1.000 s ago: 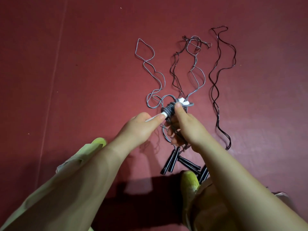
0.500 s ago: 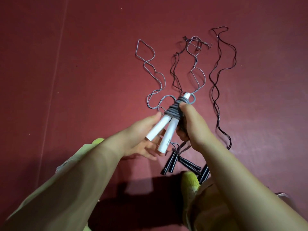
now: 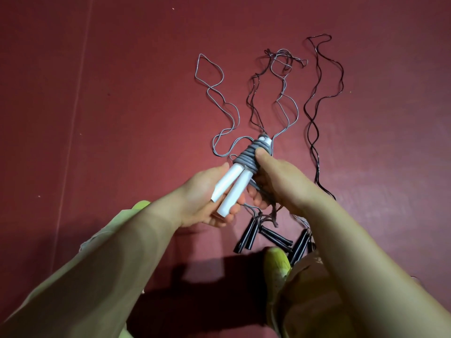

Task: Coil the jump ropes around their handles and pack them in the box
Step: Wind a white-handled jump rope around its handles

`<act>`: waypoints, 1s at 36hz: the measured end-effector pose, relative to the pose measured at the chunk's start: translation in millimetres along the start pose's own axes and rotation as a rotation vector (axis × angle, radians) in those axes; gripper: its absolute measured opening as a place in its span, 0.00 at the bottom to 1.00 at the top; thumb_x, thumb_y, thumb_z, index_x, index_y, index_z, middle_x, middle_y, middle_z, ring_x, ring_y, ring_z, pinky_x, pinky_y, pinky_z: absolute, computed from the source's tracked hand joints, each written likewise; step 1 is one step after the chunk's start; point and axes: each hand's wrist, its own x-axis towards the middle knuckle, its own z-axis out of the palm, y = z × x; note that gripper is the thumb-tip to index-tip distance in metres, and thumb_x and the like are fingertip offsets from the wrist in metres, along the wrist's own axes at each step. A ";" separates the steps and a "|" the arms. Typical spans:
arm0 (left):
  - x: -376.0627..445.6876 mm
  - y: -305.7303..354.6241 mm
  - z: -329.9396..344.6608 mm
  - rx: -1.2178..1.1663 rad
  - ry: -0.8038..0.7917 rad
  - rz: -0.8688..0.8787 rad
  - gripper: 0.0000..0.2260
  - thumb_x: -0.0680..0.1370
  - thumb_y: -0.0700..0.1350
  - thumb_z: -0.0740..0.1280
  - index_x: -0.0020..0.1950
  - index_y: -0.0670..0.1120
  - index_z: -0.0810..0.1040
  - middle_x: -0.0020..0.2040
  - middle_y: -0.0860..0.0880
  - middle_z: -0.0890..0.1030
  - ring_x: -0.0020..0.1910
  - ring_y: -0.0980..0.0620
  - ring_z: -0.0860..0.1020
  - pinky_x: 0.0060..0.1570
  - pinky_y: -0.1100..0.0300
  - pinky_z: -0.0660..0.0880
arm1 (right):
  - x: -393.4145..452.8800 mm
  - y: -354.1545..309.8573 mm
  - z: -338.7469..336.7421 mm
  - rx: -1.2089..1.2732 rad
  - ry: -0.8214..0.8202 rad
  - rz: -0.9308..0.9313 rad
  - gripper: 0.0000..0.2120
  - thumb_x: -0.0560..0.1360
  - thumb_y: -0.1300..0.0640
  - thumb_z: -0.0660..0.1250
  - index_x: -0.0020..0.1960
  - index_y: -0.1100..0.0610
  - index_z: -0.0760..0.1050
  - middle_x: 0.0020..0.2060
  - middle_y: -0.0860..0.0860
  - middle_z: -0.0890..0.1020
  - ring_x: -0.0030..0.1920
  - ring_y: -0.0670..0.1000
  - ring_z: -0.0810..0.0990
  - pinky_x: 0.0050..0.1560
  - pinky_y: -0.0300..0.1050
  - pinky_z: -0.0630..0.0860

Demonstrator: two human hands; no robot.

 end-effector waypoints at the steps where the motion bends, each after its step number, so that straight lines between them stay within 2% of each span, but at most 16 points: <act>1: 0.6 -0.4 1.1 0.006 0.036 0.009 0.28 0.80 0.62 0.47 0.41 0.44 0.76 0.31 0.47 0.76 0.27 0.50 0.73 0.33 0.60 0.68 | -0.2 0.3 -0.1 -0.041 0.031 0.006 0.30 0.82 0.40 0.50 0.39 0.63 0.76 0.28 0.56 0.77 0.27 0.55 0.74 0.30 0.44 0.72; 3: 2.4 -1.0 2.7 0.011 0.112 0.027 0.25 0.80 0.61 0.48 0.44 0.44 0.75 0.31 0.48 0.77 0.26 0.52 0.73 0.30 0.63 0.68 | 0.1 0.7 0.1 -0.133 0.095 0.008 0.33 0.81 0.39 0.50 0.38 0.64 0.77 0.27 0.58 0.76 0.27 0.54 0.74 0.33 0.46 0.72; 7: 9.4 -2.3 3.6 0.182 0.318 0.080 0.25 0.81 0.62 0.49 0.43 0.45 0.76 0.29 0.49 0.76 0.24 0.54 0.72 0.25 0.67 0.66 | -0.8 1.0 0.4 -0.348 0.186 0.040 0.32 0.81 0.37 0.49 0.33 0.59 0.76 0.21 0.50 0.74 0.22 0.46 0.70 0.32 0.42 0.65; 10: 12.5 -1.6 4.3 0.280 0.408 0.139 0.26 0.81 0.61 0.48 0.40 0.45 0.76 0.29 0.50 0.76 0.24 0.54 0.72 0.27 0.65 0.65 | 0.6 2.2 1.7 -0.395 0.243 0.027 0.32 0.80 0.37 0.48 0.29 0.57 0.71 0.21 0.50 0.73 0.27 0.50 0.72 0.38 0.45 0.68; 13: 14.2 -1.5 2.4 0.329 0.456 0.186 0.27 0.80 0.62 0.49 0.40 0.45 0.77 0.31 0.49 0.77 0.28 0.52 0.73 0.29 0.63 0.66 | 3.2 4.0 5.3 -0.331 0.252 0.019 0.31 0.80 0.37 0.49 0.27 0.56 0.66 0.19 0.48 0.69 0.27 0.53 0.71 0.45 0.52 0.75; 15: 16.0 -3.6 -0.7 0.388 0.481 0.210 0.28 0.79 0.65 0.49 0.41 0.45 0.77 0.34 0.48 0.77 0.31 0.49 0.74 0.33 0.60 0.68 | 4.3 5.5 7.6 -0.269 0.244 0.019 0.30 0.80 0.37 0.50 0.29 0.57 0.68 0.18 0.48 0.68 0.24 0.52 0.70 0.47 0.57 0.78; 17: 16.6 -6.1 -3.7 0.498 0.526 0.224 0.29 0.77 0.68 0.49 0.43 0.46 0.78 0.37 0.47 0.78 0.38 0.46 0.76 0.43 0.55 0.72 | 4.8 6.8 8.8 -0.274 0.244 0.027 0.30 0.80 0.37 0.49 0.31 0.57 0.71 0.18 0.48 0.69 0.23 0.52 0.71 0.41 0.53 0.78; 19: 16.7 -7.6 -5.6 0.579 0.571 0.225 0.27 0.78 0.66 0.49 0.49 0.47 0.77 0.46 0.44 0.80 0.50 0.42 0.78 0.54 0.52 0.71 | 4.6 7.8 9.5 -0.271 0.232 0.026 0.31 0.80 0.36 0.49 0.34 0.58 0.73 0.19 0.47 0.69 0.22 0.51 0.70 0.32 0.46 0.72; 21: 15.4 -6.8 -5.6 0.630 0.603 0.214 0.25 0.79 0.65 0.50 0.53 0.47 0.76 0.54 0.41 0.79 0.56 0.42 0.76 0.58 0.51 0.70 | 4.4 8.9 10.4 -0.263 0.208 0.018 0.31 0.79 0.35 0.48 0.35 0.57 0.74 0.19 0.46 0.67 0.20 0.49 0.67 0.30 0.43 0.65; 23: 14.8 -6.0 -5.8 0.684 0.626 0.220 0.22 0.79 0.64 0.51 0.47 0.48 0.74 0.53 0.43 0.78 0.55 0.43 0.74 0.54 0.54 0.69 | 4.8 9.5 11.4 -0.266 0.196 0.016 0.31 0.78 0.34 0.48 0.34 0.56 0.75 0.19 0.45 0.67 0.20 0.47 0.65 0.30 0.42 0.63; 26: 12.5 -4.2 -3.9 0.728 0.638 0.246 0.20 0.79 0.63 0.53 0.39 0.48 0.69 0.41 0.49 0.74 0.46 0.45 0.71 0.44 0.56 0.65 | 5.4 9.6 12.0 -0.284 0.219 0.016 0.32 0.78 0.33 0.48 0.33 0.55 0.75 0.18 0.43 0.68 0.22 0.45 0.66 0.31 0.42 0.61; 29: 12.1 -4.5 -4.0 0.735 0.636 0.270 0.19 0.78 0.63 0.56 0.43 0.48 0.71 0.40 0.52 0.73 0.44 0.48 0.71 0.40 0.56 0.64 | 5.4 8.9 11.6 -0.304 0.251 0.017 0.32 0.78 0.34 0.49 0.32 0.55 0.76 0.20 0.44 0.69 0.26 0.46 0.67 0.31 0.42 0.60; 31: 11.9 -4.1 -4.2 0.738 0.630 0.262 0.18 0.77 0.63 0.59 0.45 0.48 0.72 0.41 0.52 0.74 0.41 0.50 0.72 0.37 0.57 0.65 | 5.7 8.8 11.5 -0.311 0.265 0.024 0.32 0.79 0.35 0.49 0.31 0.55 0.75 0.18 0.43 0.70 0.27 0.47 0.67 0.31 0.42 0.60; 33: 11.6 -3.2 -3.4 0.733 0.617 0.264 0.17 0.76 0.63 0.61 0.43 0.50 0.71 0.40 0.52 0.74 0.38 0.52 0.72 0.34 0.58 0.65 | 5.7 8.3 12.0 -0.306 0.279 0.022 0.31 0.79 0.35 0.49 0.31 0.55 0.75 0.17 0.43 0.70 0.27 0.47 0.67 0.32 0.42 0.61; 36: 9.9 -0.8 -3.1 0.672 0.593 0.288 0.16 0.74 0.61 0.64 0.42 0.49 0.72 0.37 0.53 0.73 0.35 0.54 0.70 0.33 0.58 0.64 | 5.1 6.2 12.2 -0.325 0.302 -0.004 0.30 0.79 0.36 0.50 0.32 0.54 0.75 0.22 0.45 0.71 0.28 0.47 0.69 0.33 0.43 0.63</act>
